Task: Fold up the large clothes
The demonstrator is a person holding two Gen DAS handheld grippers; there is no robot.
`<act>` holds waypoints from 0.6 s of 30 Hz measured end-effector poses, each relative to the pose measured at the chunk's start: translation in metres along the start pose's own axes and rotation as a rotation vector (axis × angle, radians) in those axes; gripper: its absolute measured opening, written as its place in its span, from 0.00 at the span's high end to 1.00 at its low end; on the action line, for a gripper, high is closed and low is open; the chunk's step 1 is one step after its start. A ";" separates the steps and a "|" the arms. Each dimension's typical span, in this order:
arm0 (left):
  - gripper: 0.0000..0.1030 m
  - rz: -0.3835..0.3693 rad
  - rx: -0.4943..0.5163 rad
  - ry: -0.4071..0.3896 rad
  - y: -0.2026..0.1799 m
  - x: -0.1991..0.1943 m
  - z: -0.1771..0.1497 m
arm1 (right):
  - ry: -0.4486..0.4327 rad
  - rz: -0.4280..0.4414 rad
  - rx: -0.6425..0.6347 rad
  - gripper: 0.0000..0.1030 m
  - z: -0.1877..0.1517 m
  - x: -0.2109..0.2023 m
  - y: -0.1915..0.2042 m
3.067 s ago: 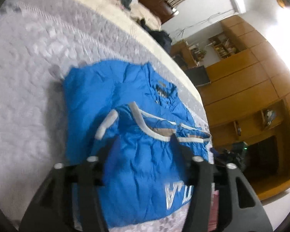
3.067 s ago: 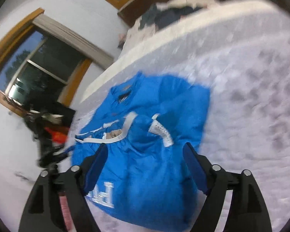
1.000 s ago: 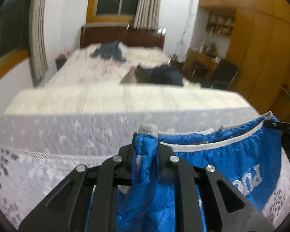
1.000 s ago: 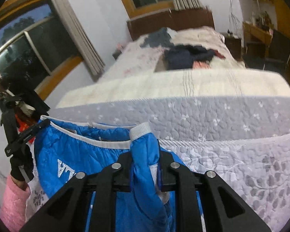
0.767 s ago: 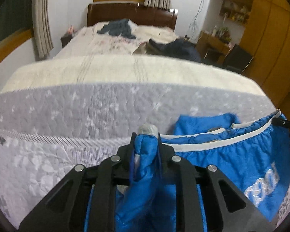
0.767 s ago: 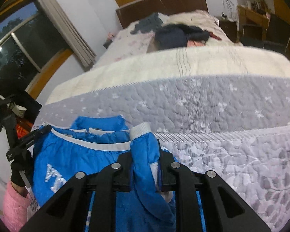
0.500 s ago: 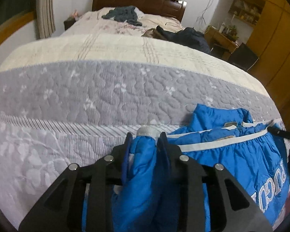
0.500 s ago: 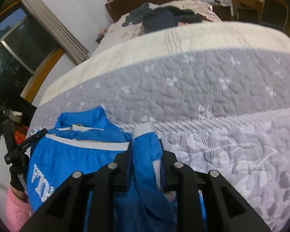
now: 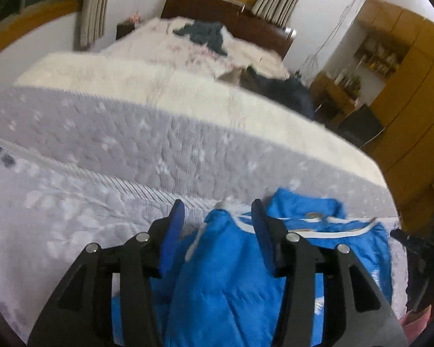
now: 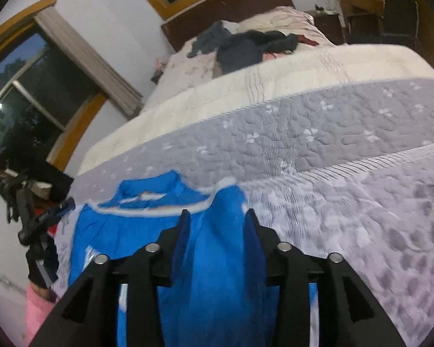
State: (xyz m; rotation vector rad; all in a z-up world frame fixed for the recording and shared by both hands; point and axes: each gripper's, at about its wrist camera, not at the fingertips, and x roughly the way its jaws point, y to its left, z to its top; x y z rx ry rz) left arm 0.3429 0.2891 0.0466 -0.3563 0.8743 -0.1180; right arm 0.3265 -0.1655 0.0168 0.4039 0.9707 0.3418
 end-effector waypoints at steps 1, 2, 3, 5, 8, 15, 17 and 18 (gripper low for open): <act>0.49 0.005 0.018 -0.013 -0.007 -0.016 -0.005 | -0.002 0.006 -0.014 0.53 -0.007 -0.012 0.002; 0.48 0.016 0.027 -0.018 -0.013 -0.026 -0.011 | -0.002 0.007 -0.022 0.49 -0.012 -0.019 0.003; 0.46 0.013 0.032 -0.018 -0.018 -0.034 -0.017 | 0.004 0.007 -0.035 0.47 -0.022 -0.029 0.003; 0.45 0.008 0.047 -0.001 -0.032 -0.044 -0.033 | 0.026 0.001 -0.043 0.46 -0.038 -0.039 0.002; 0.43 -0.017 0.068 0.027 -0.054 -0.052 -0.062 | 0.065 0.008 -0.016 0.46 -0.064 -0.045 -0.010; 0.38 -0.017 0.087 0.088 -0.079 -0.037 -0.124 | 0.097 0.047 -0.006 0.46 -0.102 -0.046 -0.019; 0.38 -0.007 0.104 0.093 -0.082 -0.031 -0.135 | 0.106 0.048 -0.005 0.46 -0.106 -0.041 -0.021; 0.37 0.006 0.110 0.091 -0.082 -0.028 -0.139 | 0.113 0.049 -0.002 0.46 -0.107 -0.038 -0.021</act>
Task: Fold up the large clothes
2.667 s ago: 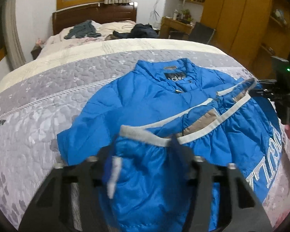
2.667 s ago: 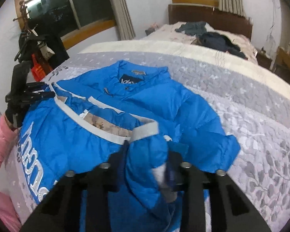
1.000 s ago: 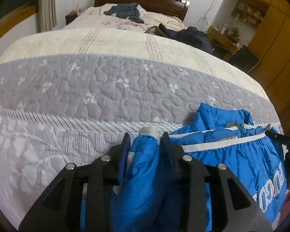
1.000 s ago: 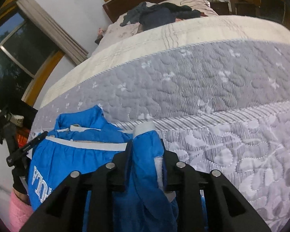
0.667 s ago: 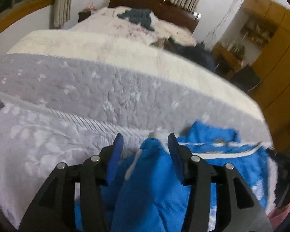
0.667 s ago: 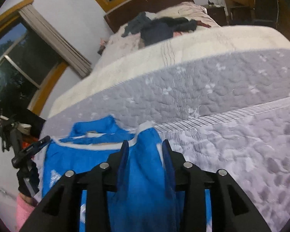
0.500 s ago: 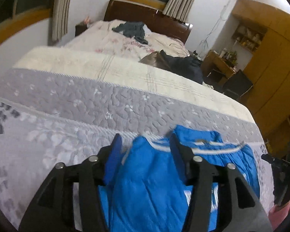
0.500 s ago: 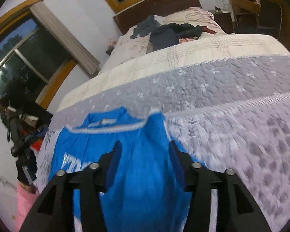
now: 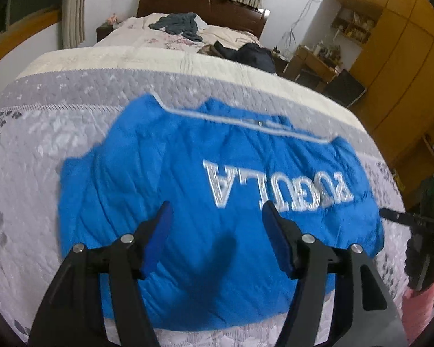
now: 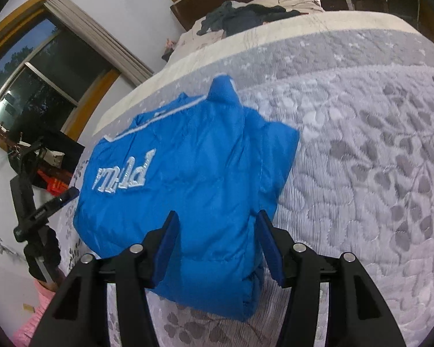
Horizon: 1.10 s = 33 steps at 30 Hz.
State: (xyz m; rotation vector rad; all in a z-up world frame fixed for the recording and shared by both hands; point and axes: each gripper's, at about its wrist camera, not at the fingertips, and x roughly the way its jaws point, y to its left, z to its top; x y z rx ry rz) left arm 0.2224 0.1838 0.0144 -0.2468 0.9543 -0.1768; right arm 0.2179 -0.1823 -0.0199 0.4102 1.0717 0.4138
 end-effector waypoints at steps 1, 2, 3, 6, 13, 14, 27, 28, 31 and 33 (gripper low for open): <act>0.37 0.019 0.009 -0.003 0.000 0.004 -0.004 | 0.005 0.001 0.005 0.46 0.000 0.004 -0.001; 0.37 0.027 0.017 -0.004 0.000 0.007 -0.006 | 0.008 0.002 0.009 0.49 -0.001 0.007 -0.002; 0.37 0.035 0.026 -0.003 0.001 0.009 -0.009 | 0.011 0.005 0.011 0.53 -0.001 0.009 -0.002; 0.36 0.048 0.046 -0.010 0.002 0.013 -0.014 | 0.003 -0.010 -0.029 0.77 -0.001 0.009 0.006; 0.34 0.025 0.064 -0.023 0.006 0.013 -0.017 | -0.025 -0.018 -0.063 0.92 -0.001 -0.013 0.026; 0.34 0.020 0.063 -0.023 0.007 0.013 -0.017 | -0.021 -0.017 -0.054 0.92 -0.002 -0.014 0.024; 0.34 0.011 0.076 -0.030 0.009 0.014 -0.019 | 0.017 -0.013 -0.002 0.89 -0.020 0.019 -0.007; 0.34 0.011 0.076 -0.030 0.009 0.014 -0.019 | 0.012 -0.007 0.001 0.89 -0.021 0.021 -0.009; 0.34 0.011 0.076 -0.030 0.009 0.014 -0.019 | -0.005 -0.001 -0.001 0.89 -0.024 0.023 -0.011; 0.34 0.012 0.076 -0.030 0.009 0.014 -0.019 | -0.007 0.004 0.004 0.89 -0.024 0.022 -0.011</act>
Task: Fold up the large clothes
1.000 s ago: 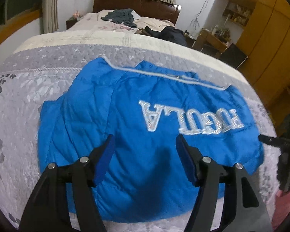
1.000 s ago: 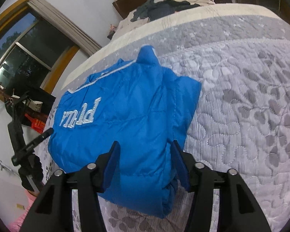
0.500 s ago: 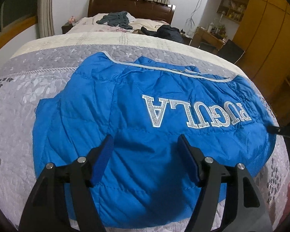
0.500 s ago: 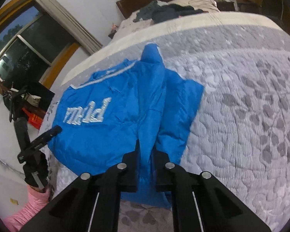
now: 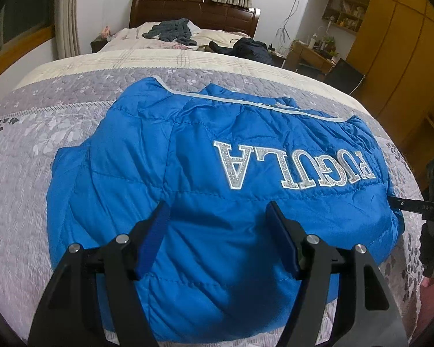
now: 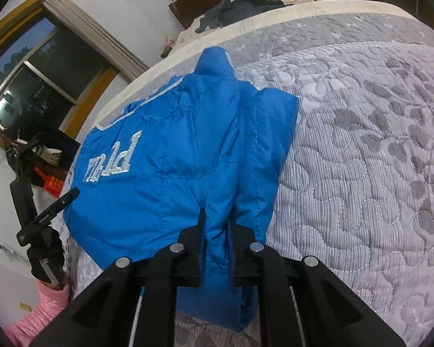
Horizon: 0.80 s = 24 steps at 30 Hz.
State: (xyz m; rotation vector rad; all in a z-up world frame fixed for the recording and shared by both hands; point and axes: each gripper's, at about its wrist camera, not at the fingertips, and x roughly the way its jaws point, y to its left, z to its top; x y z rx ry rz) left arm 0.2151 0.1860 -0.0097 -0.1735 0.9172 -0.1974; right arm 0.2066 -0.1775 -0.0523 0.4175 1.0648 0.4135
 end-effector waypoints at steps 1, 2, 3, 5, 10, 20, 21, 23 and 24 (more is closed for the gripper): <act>0.34 0.001 0.000 0.000 0.000 0.000 0.000 | 0.000 0.000 -0.002 0.89 0.000 -0.002 0.001; 0.34 0.001 0.002 0.000 0.000 0.000 0.000 | -0.003 -0.003 0.000 0.88 0.000 -0.005 0.002; 0.34 0.001 0.003 -0.001 0.000 0.000 -0.001 | -0.005 -0.005 0.004 0.87 0.001 -0.008 0.003; 0.34 0.003 0.004 -0.001 0.000 0.000 -0.001 | -0.017 -0.010 0.007 0.80 0.002 -0.016 0.005; 0.33 0.011 0.015 -0.004 -0.002 0.000 -0.002 | -0.046 -0.029 0.020 0.49 0.001 -0.039 0.007; 0.33 0.018 0.017 -0.006 -0.004 -0.001 -0.003 | -0.036 0.095 0.150 0.31 -0.017 -0.042 -0.029; 0.32 0.019 0.018 -0.006 -0.004 -0.001 -0.003 | -0.037 0.115 0.156 0.31 -0.019 -0.040 -0.032; 0.32 0.021 0.021 -0.007 -0.005 -0.001 -0.004 | -0.038 0.137 0.158 0.30 -0.022 -0.037 -0.034; 0.32 0.022 0.022 -0.007 -0.005 -0.001 -0.004 | -0.036 0.148 0.158 0.30 -0.022 -0.034 -0.034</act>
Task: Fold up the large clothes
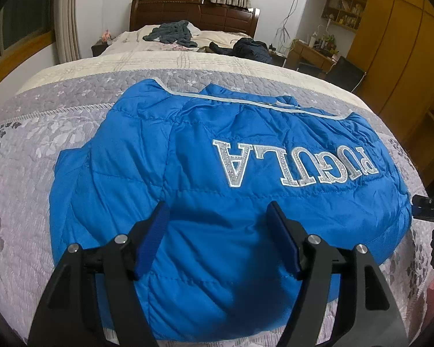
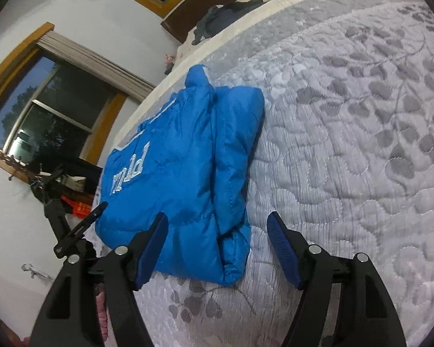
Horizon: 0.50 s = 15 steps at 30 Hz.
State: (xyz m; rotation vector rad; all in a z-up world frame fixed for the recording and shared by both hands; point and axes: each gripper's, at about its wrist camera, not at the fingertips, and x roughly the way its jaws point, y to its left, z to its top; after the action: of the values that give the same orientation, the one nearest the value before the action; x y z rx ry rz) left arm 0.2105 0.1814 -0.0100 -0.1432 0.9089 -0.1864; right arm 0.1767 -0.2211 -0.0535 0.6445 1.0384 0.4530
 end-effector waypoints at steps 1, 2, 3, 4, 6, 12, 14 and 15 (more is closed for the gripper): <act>0.32 0.001 0.001 0.000 0.000 0.000 0.000 | 0.003 0.009 -0.001 0.30 0.000 0.002 0.000; 0.32 0.002 0.002 -0.001 0.000 0.000 0.000 | 0.006 0.017 -0.001 0.30 -0.001 0.005 0.000; 0.31 0.003 0.005 -0.001 -0.001 0.000 0.000 | 0.011 0.024 0.000 0.30 -0.001 0.009 -0.001; 0.31 0.004 0.007 -0.001 -0.001 0.000 0.000 | 0.015 0.028 0.002 0.30 0.000 0.013 -0.001; 0.30 0.004 0.010 -0.001 -0.002 0.000 0.000 | 0.026 0.036 0.008 0.30 0.001 0.020 -0.003; 0.29 0.012 0.023 -0.004 -0.003 0.002 -0.001 | 0.034 0.055 0.015 0.27 0.008 0.036 -0.002; 0.28 0.012 0.023 -0.003 -0.003 0.002 -0.001 | 0.037 0.062 0.018 0.27 0.015 0.041 0.001; 0.28 0.010 0.023 -0.003 -0.003 0.002 -0.001 | 0.040 0.068 0.018 0.27 0.017 0.044 0.003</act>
State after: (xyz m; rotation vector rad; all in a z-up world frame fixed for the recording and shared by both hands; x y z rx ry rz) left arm 0.2103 0.1783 -0.0118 -0.1179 0.9041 -0.1867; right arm 0.2114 -0.1964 -0.0734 0.6911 1.0623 0.5179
